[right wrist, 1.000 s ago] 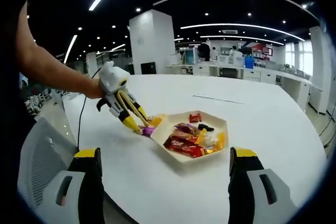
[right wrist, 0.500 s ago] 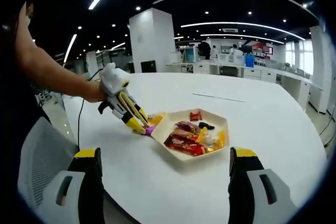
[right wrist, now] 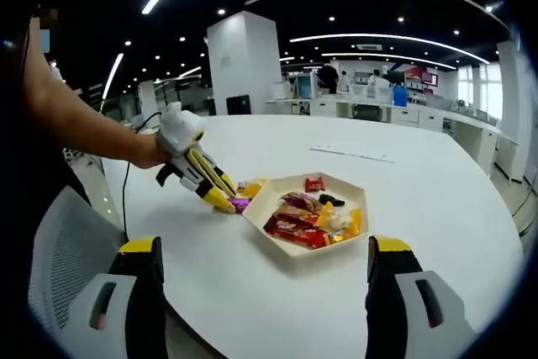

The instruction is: Place the target food into the container with the food tongs after gripping and lifting it, then release it inside without dropping or visibly crushing the food.

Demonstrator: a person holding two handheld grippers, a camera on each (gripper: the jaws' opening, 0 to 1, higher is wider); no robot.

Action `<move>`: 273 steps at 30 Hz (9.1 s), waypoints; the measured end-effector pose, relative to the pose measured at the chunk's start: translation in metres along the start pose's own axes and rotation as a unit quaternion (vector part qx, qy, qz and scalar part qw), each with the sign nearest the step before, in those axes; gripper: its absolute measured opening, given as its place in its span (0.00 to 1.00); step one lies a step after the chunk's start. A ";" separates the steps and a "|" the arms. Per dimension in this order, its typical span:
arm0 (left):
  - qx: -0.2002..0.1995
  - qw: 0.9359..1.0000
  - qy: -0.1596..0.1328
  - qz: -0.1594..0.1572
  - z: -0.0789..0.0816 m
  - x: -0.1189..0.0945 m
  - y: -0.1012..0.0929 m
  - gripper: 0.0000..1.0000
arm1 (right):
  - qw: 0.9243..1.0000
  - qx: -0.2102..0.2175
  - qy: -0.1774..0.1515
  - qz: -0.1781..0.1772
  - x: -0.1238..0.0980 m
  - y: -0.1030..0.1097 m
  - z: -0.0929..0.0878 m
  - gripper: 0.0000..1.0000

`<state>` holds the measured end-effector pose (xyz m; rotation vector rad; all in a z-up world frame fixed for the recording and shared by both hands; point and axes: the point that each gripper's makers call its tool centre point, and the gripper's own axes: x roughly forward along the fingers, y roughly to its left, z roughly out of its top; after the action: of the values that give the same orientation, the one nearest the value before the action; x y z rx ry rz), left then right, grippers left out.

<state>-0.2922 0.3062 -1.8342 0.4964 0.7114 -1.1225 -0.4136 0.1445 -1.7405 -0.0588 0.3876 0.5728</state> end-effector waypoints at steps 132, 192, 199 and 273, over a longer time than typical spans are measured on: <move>0.056 0.997 -0.049 -0.014 0.139 -0.032 0.054 0.27 | 1.000 0.001 0.002 0.000 0.000 0.000 0.000 0.99; -0.002 0.999 -0.024 0.044 0.005 -0.016 0.079 0.27 | 1.000 0.000 0.025 0.000 0.002 0.000 -0.008 0.99; -0.006 0.999 -0.026 0.044 -0.002 -0.010 0.077 0.27 | 1.000 0.004 0.023 -0.004 0.002 -0.002 -0.008 0.99; -0.011 0.998 -0.059 0.030 0.056 -0.047 0.073 0.15 | 1.000 -0.006 0.024 0.004 0.002 0.003 -0.007 0.98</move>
<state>-0.2221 0.3243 -1.7606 0.4254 0.6015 -1.0773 -0.4162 0.1469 -1.7479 -0.0821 0.4322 0.5815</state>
